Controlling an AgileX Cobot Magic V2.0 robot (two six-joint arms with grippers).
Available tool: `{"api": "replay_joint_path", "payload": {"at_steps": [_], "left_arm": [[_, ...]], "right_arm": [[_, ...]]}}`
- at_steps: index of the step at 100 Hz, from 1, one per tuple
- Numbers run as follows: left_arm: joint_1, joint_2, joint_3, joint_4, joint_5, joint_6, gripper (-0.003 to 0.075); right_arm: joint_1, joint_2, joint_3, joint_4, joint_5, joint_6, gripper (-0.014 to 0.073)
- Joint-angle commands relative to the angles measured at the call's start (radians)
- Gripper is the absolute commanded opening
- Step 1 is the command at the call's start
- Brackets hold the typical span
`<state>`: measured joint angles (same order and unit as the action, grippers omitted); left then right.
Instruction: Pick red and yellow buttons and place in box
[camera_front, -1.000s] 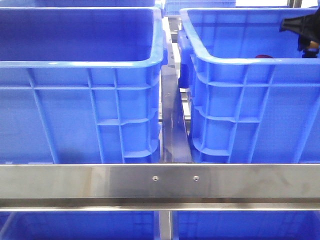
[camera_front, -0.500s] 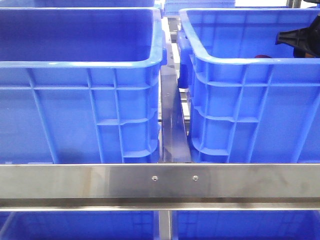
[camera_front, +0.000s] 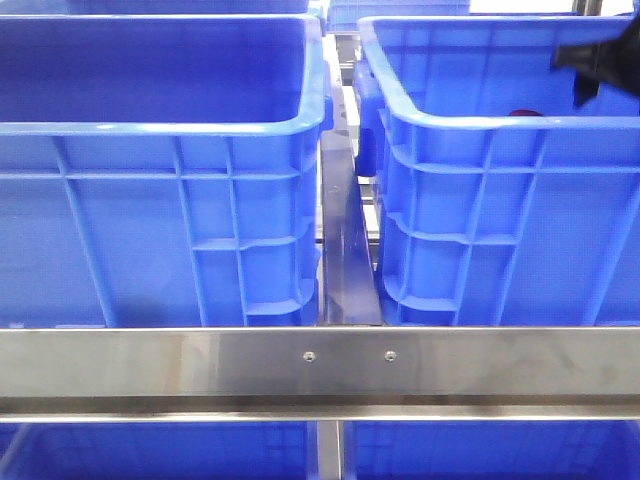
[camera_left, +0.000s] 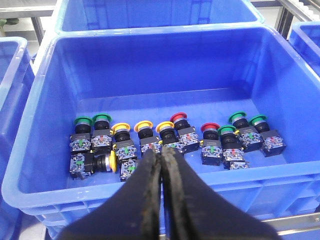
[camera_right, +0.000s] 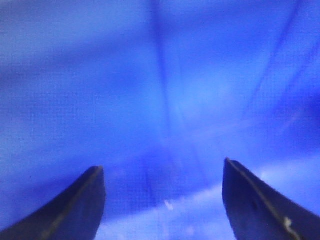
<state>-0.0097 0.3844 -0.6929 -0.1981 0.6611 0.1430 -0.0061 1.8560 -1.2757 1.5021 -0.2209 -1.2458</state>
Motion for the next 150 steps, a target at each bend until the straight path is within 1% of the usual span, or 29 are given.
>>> {"api": "replay_joint_path", "payload": {"at_steps": [1, 29, 83, 114, 119, 124, 150], "left_arm": [[0.002, 0.008, -0.024, -0.018, -0.075, -0.009, -0.0019], [0.002, 0.008, -0.024, -0.018, -0.075, -0.009, -0.0019], [0.002, 0.008, -0.024, -0.018, -0.075, -0.009, -0.0019], [0.002, 0.008, -0.024, -0.018, -0.075, -0.009, -0.0019], [0.002, 0.008, -0.024, -0.018, -0.075, -0.009, -0.0019], [0.002, 0.008, -0.024, -0.018, -0.075, -0.009, -0.0019], [0.002, 0.008, -0.024, -0.018, -0.075, -0.009, -0.0019]], "right_arm": [[-0.005, -0.103, -0.015, -0.012, -0.005, -0.023, 0.0522], [-0.005, -0.33, 0.09, -0.012, 0.017, -0.059, 0.0521], [-0.005, -0.947, 0.5, -0.013, 0.252, -0.07, 0.0518], [-0.005, -1.226, 0.665, -0.013, 0.296, -0.07, 0.0508], [-0.005, -1.261, 0.685, -0.013, 0.296, -0.07, 0.0473], [-0.005, -1.293, 0.702, -0.013, 0.296, -0.07, 0.0416], [-0.005, -1.357, 0.73, -0.013, 0.313, -0.07, -0.0002]]}}
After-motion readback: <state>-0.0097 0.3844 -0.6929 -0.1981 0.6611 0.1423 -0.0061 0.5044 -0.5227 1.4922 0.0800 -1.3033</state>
